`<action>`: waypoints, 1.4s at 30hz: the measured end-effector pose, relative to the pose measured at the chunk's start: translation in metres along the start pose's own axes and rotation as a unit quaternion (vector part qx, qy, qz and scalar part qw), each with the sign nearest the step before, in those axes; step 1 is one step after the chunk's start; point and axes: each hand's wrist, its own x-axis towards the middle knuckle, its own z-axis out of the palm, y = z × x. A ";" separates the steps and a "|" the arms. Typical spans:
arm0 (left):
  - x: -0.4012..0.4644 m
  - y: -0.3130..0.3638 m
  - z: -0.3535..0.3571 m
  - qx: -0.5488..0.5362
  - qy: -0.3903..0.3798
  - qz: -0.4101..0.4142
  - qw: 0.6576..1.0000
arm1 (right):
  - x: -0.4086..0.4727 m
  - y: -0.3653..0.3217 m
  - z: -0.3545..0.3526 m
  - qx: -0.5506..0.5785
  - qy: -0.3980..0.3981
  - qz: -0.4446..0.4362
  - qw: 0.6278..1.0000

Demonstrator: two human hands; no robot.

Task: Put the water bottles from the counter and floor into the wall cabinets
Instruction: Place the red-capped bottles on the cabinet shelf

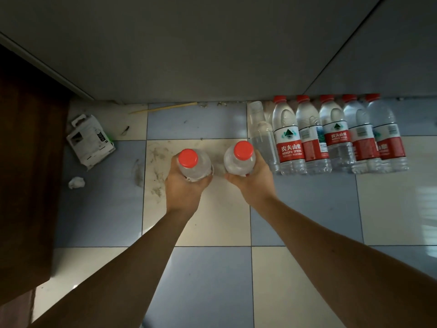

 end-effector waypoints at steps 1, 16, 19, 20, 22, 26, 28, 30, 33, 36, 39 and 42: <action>-0.001 0.003 -0.001 0.000 -0.001 -0.003 1.000 | -0.003 -0.002 -0.003 -0.005 0.001 0.000 1.000; -0.052 0.178 -0.064 -0.015 -0.020 0.024 0.999 | -0.066 -0.141 -0.102 -0.014 -0.052 -0.051 0.997; -0.069 0.237 -0.084 -0.022 -0.013 0.042 0.999 | -0.086 -0.196 -0.133 -0.008 -0.065 -0.079 0.995; -0.075 0.261 -0.092 -0.026 -0.012 0.044 0.999 | -0.095 -0.219 -0.145 -0.006 -0.073 -0.088 0.993; -0.089 0.310 -0.108 -0.037 -0.014 0.046 0.998 | -0.116 -0.267 -0.172 -0.013 -0.086 -0.108 0.990; -0.121 0.408 -0.144 -0.033 -0.021 0.066 0.997 | -0.163 -0.372 -0.222 -0.038 -0.098 -0.158 0.982; -0.138 0.454 -0.167 -0.020 -0.032 0.079 0.996 | -0.189 -0.424 -0.245 -0.054 -0.098 -0.174 0.978; -0.153 0.498 -0.195 -0.006 -0.051 0.092 0.994 | -0.214 -0.474 -0.264 -0.067 -0.101 -0.185 0.975; -0.173 0.564 -0.245 0.009 -0.081 0.110 0.991 | -0.249 -0.545 -0.284 -0.076 -0.117 -0.201 0.970; -0.188 0.629 -0.300 0.023 -0.092 0.143 0.985 | -0.280 -0.613 -0.293 -0.077 -0.116 -0.220 0.966; -0.192 0.695 -0.357 0.019 -0.104 0.193 0.976 | -0.309 -0.683 -0.292 -0.067 -0.112 -0.240 0.962; -0.183 0.761 -0.413 0.006 -0.122 0.251 0.960 | -0.333 -0.757 -0.285 -0.052 -0.082 -0.288 0.953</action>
